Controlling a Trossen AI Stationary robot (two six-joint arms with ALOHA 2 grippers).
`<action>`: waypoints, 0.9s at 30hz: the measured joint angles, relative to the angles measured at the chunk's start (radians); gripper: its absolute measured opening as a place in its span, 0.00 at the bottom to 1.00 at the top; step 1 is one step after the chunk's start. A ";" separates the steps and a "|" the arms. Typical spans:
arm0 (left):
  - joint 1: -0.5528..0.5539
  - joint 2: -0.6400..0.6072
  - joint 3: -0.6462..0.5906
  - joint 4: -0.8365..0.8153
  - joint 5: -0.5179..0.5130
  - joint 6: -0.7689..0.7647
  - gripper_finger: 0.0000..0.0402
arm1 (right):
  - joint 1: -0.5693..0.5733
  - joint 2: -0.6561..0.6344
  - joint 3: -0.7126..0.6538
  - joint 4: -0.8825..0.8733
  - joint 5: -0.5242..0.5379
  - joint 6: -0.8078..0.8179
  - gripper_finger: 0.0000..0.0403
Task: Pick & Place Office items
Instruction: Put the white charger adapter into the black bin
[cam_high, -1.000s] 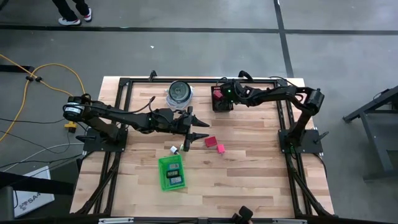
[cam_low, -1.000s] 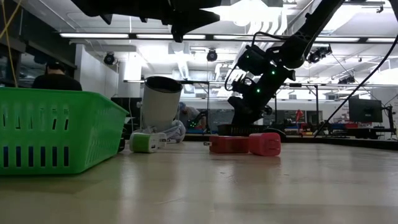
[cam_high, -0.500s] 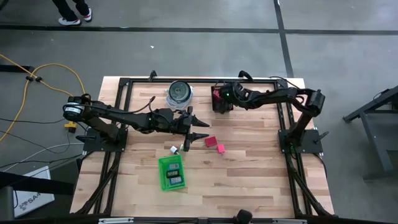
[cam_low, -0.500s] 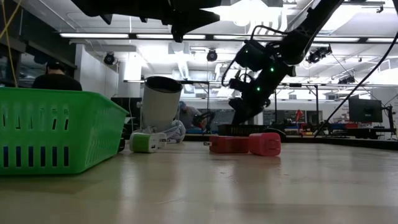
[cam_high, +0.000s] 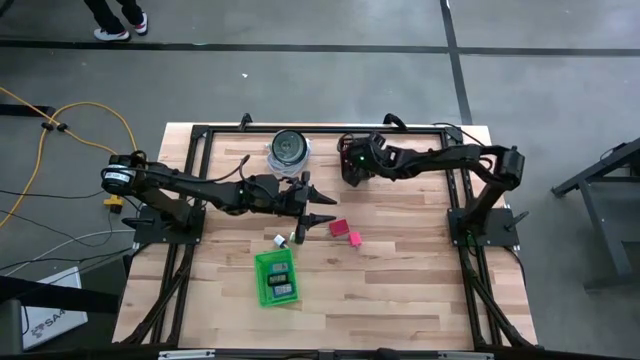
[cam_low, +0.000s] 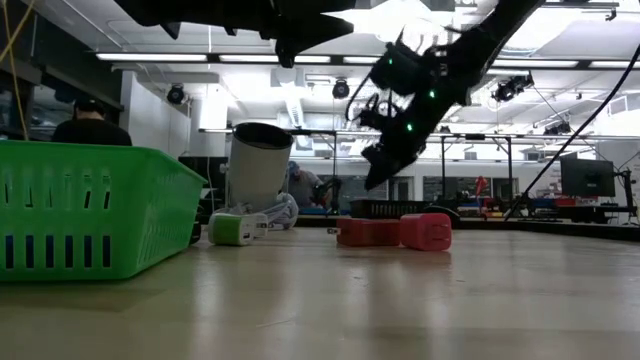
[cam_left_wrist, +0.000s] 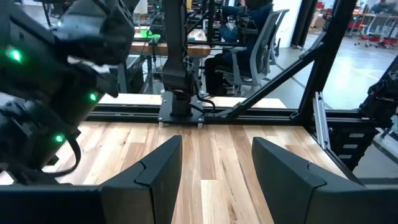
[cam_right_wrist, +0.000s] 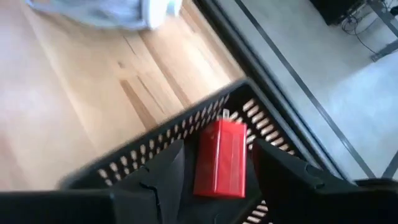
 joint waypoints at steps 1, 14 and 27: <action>-0.004 0.000 0.000 0.000 0.000 0.008 0.47 | 0.002 -0.015 0.004 -0.016 -0.003 0.000 0.44; -0.027 -0.068 0.001 -0.076 -0.001 0.039 0.47 | -0.008 -0.306 0.004 -0.264 -0.173 0.012 0.44; -0.041 -0.068 0.001 -0.128 0.000 -0.004 0.47 | 0.042 -0.469 0.004 -0.563 -0.413 0.181 0.44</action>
